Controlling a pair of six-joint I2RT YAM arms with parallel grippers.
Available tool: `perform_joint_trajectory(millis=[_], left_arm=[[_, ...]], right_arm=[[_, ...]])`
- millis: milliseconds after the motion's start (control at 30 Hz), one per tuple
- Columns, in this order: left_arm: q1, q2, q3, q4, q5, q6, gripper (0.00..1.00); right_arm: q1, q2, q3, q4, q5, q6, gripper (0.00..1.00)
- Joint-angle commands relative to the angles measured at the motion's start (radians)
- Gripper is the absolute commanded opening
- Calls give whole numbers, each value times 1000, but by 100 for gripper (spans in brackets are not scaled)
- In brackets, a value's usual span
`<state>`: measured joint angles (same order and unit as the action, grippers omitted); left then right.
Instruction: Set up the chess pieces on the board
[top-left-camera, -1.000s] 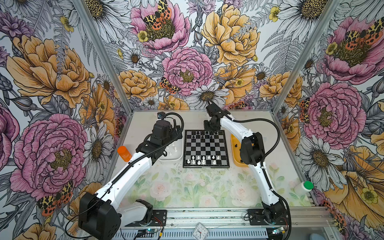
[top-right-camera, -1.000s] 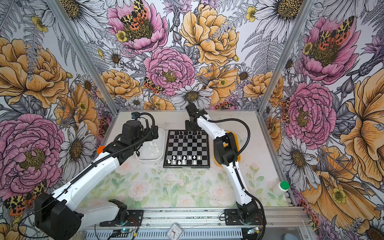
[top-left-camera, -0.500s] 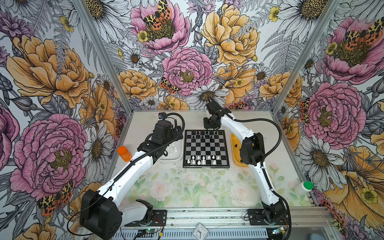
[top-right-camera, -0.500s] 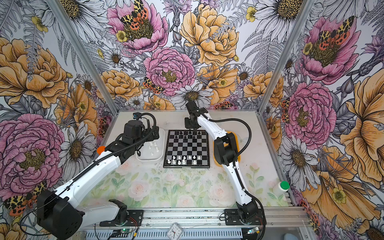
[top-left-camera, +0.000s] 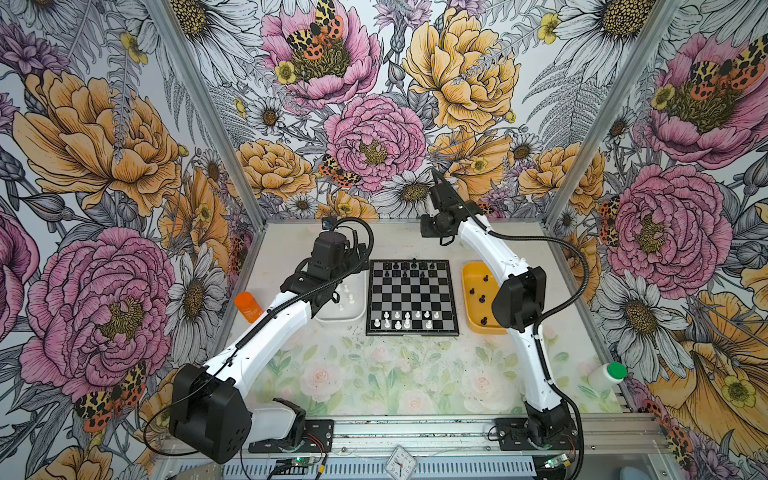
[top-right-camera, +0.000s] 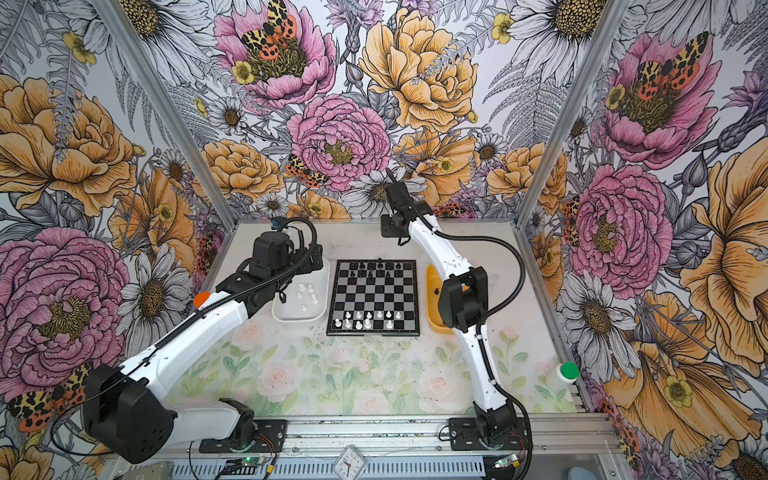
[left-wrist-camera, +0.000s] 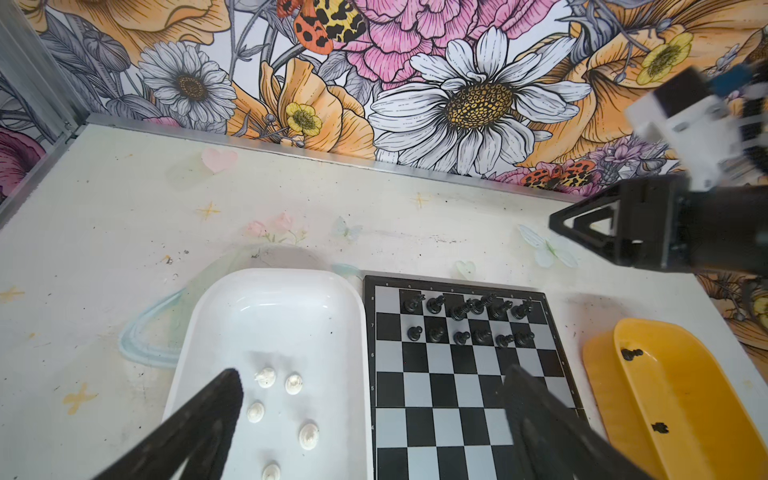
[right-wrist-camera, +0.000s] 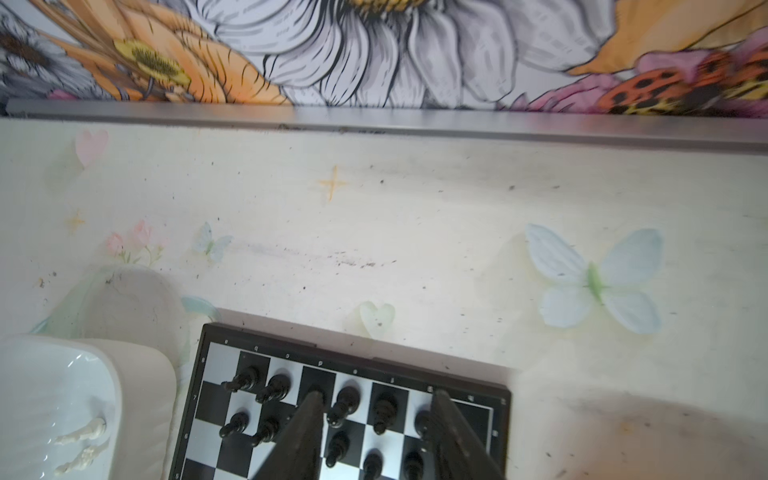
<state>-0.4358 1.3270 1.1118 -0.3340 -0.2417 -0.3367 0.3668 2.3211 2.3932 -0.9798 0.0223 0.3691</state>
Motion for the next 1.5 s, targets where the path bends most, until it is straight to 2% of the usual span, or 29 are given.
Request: perform_joint_trajectory(millis=[0, 233, 400, 600, 800, 900, 1167, 1267, 1467], left_arm=[[-48, 38, 53, 45, 25, 29, 99], [-192, 134, 138, 55, 10, 39, 99], [-292, 172, 166, 53, -7, 36, 99], [-385, 175, 162, 51, -54, 17, 99], [-448, 211, 201, 21, -68, 12, 99], [-468, 257, 255, -13, -69, 15, 99], [-497, 318, 325, -15, -54, 15, 99], [-500, 315, 326, -15, -60, 16, 99], [-498, 289, 297, -17, -92, 18, 99]], right_arm=[[-59, -167, -114, -8, 71, -4, 44], [-92, -401, -532, 12, 132, -18, 40], [-102, -572, -834, 88, 101, 5, 40], [-113, -690, -1055, 143, 70, 35, 41], [-151, -825, -1164, 146, 97, 44, 54], [-190, -896, -1210, 145, 78, 39, 55], [-212, -909, -1240, 159, 43, 37, 46], [-215, -881, -1238, 173, 27, 33, 41], [-213, -794, -1225, 198, -14, 28, 40]])
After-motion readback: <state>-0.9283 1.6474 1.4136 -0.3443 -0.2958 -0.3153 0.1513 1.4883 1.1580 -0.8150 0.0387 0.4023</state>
